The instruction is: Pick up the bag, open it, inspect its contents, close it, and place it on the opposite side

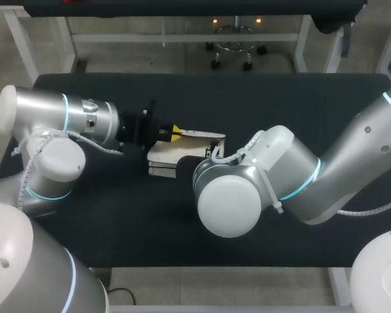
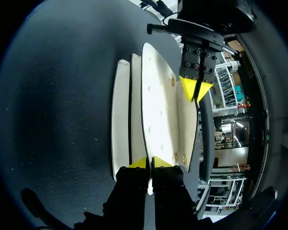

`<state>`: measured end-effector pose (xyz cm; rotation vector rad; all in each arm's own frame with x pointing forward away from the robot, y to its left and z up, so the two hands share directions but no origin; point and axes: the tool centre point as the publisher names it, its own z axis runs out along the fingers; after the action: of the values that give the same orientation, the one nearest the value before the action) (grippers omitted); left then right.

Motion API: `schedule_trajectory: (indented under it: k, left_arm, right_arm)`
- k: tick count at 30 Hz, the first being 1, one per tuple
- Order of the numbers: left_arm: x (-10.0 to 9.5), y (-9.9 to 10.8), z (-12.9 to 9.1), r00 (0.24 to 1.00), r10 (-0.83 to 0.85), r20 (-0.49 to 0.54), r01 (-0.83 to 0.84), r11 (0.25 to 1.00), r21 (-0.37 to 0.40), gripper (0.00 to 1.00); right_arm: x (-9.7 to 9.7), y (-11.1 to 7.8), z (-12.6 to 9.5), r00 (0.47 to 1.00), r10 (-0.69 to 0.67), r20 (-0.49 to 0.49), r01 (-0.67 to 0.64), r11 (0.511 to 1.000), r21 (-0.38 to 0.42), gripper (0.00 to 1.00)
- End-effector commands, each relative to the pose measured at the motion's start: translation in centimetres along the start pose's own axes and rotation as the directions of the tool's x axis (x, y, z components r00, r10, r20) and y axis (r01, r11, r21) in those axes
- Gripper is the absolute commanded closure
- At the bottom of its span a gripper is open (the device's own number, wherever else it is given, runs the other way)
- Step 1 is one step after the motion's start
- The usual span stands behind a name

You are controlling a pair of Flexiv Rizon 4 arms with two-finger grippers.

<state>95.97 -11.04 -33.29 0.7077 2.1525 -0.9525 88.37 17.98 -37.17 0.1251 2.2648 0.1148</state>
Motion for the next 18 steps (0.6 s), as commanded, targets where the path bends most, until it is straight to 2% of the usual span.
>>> schedule_trajectory:
  k: [1,18]
  left_arm:
    - [1.7,-0.5,0.2,0.999,0.01,0.039,-0.009,1.0,-0.01,1.0]
    - [3.5,0.2,0.6,0.998,-0.025,0.061,0.025,1.0,-0.014,1.0]
  right_arm:
    - [0.2,-0.2,0.2,1.0,0.0,0.007,0.0,1.0,-0.01,1.0]
    - [0.2,-0.2,0.2,1.0,0.0,0.007,0.0,1.0,-0.01,1.0]
